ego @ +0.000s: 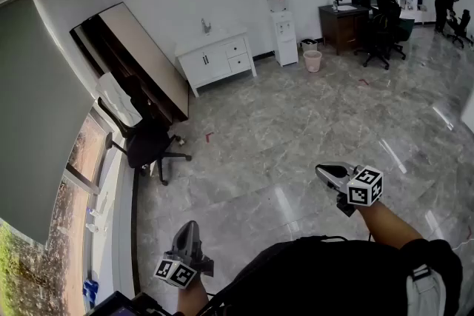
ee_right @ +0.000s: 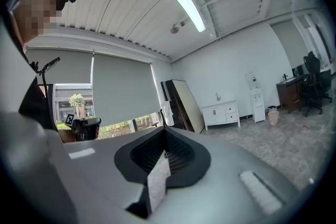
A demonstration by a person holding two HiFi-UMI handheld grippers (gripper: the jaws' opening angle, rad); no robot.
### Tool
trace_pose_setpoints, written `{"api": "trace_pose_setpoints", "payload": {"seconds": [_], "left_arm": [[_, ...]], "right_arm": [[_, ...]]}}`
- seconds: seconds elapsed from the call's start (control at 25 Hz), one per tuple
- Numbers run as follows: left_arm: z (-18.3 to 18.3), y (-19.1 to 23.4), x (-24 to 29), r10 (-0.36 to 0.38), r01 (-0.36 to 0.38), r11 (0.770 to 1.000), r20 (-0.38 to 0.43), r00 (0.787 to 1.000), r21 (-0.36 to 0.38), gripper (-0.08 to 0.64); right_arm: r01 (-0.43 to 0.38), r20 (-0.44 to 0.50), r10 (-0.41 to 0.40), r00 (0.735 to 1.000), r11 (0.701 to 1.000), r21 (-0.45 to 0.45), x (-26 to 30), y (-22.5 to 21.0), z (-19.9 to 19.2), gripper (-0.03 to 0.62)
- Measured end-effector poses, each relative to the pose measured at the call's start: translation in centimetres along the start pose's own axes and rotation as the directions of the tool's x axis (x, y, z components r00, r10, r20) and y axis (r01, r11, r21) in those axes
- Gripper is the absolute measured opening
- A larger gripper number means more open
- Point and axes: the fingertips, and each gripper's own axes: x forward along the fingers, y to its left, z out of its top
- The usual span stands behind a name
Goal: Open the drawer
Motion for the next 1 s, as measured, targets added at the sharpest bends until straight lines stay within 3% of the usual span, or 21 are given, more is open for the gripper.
{"api": "trace_pose_setpoints", "payload": {"seconds": [1.0], "left_arm": [[-1.0,-2.5,1.9,-0.032,0.037,0.995,-0.055,0.998,0.092,-0.009]], "right_arm": [[-0.019,0.041,0.019,0.999,1.000,0.001,-1.4,-0.6,0.7,0.000]]}}
